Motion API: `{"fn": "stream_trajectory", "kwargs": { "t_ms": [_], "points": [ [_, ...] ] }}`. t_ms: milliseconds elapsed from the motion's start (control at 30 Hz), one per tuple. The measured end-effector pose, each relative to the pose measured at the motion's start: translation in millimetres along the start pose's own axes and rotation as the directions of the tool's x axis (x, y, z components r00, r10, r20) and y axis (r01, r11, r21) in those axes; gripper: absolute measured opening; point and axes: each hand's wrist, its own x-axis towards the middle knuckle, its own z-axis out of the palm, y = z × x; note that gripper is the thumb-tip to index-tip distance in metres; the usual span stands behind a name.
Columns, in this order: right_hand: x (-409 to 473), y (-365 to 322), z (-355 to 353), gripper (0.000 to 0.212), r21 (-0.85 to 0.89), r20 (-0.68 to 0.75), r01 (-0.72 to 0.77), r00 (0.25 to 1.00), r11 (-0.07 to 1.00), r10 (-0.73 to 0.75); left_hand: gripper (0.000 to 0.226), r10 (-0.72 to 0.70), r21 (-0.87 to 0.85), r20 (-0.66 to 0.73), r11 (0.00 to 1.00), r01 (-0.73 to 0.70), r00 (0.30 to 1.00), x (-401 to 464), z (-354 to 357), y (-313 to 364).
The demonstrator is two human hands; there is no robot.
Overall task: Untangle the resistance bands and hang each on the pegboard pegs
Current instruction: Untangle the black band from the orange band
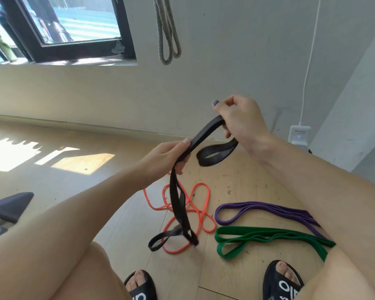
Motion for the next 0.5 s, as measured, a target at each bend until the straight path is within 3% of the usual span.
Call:
{"fn": "stream_trajectory", "kwargs": {
  "t_ms": [100, 167, 233, 367, 500],
  "points": [
    [3.3, 18.0, -10.3, 0.025, -0.269, 0.067, -0.015, 0.997, 0.963, 0.034, 0.045, 0.029, -0.048, -0.067, 0.998, -0.032, 0.997, 1.3, 2.1, 6.1],
    [-0.2, 27.4, -9.1, 0.02, -0.348, 0.163, -0.008, 0.984, 0.937, 0.069, 0.045, 0.048, -0.037, -0.084, 0.998, -0.051, 0.995, 0.4, 3.5, 11.1],
    [-5.5, 27.7, -2.3, 0.022, -0.285, 0.266, 0.012, 0.962, 0.958, 0.067, 0.047, 0.065, -0.058, -0.088, 0.996, -0.07, 0.994, -1.3, 5.4, 16.1],
    [-18.9, 10.4, 23.1, 0.041, -0.002, 0.389, 0.001, 0.921, 1.0, 0.0, 0.055, 0.09, -0.059, -0.12, 0.993, -0.098, 0.989, 1.7, 13.0, 25.1],
    [-23.3, 7.6, 29.6, 0.042, -0.044, 0.356, -0.014, 0.934, 0.999, 0.029, 0.057, 0.035, -0.064, -0.109, 0.997, -0.043, 0.993, 1.6, 12.4, 22.9]
  ]
}}
